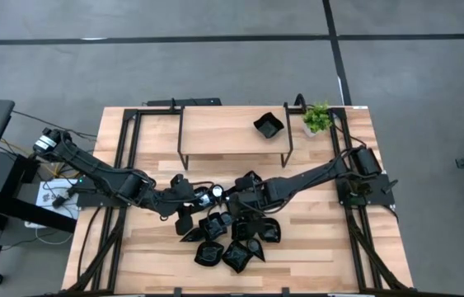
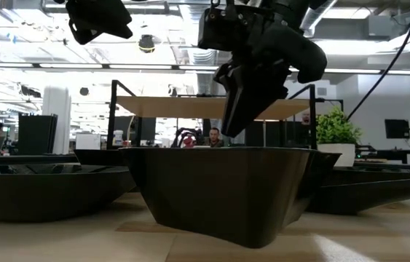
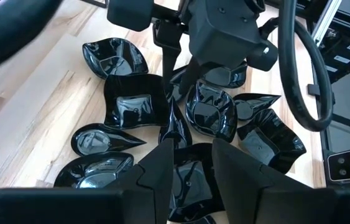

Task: Pick & Place Mini shaped plates
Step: Stack the black distorted square plate on the black distorted square plate on the shelf

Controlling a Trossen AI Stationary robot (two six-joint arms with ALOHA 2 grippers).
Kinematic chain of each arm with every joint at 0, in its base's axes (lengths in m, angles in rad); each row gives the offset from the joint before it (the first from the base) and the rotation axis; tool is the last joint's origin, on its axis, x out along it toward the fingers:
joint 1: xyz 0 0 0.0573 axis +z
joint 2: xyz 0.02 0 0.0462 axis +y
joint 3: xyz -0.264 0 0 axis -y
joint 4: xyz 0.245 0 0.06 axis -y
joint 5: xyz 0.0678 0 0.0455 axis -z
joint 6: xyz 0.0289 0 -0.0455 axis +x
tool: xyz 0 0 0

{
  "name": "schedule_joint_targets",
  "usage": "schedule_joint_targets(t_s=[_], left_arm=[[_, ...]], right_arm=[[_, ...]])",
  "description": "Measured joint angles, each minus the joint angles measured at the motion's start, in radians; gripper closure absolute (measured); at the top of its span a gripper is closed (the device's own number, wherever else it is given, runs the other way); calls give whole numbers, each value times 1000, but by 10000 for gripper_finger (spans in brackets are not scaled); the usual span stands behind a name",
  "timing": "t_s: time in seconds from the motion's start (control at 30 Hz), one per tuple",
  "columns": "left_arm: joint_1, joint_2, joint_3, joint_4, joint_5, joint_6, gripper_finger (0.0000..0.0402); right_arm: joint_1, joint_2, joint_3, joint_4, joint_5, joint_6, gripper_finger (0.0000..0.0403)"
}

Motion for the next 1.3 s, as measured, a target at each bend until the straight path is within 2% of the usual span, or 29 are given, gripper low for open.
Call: schedule_joint_targets(t_s=[0.83, 0.9, 1.1, 1.2, 1.3], left_arm=[[0, 0, 0, 0, 0, 0, 289], [0, 0, 0, 0, 0, 0, 289], [0, 0, 0, 0, 0, -2, 289], [0, -3, 0, -5, 0, 0, 289], [0, -12, -1, -28, 1, -2, 289]], right_arm=[[2, -5, 1, -9, -16, -11, 300], [10, -8, 31, -74, -16, -9, 301], [37, -55, 186, -462, -18, -13, 301], [37, -115, 181, -501, -18, -22, 301], [12, -189, 107, -443, -18, -27, 301]])
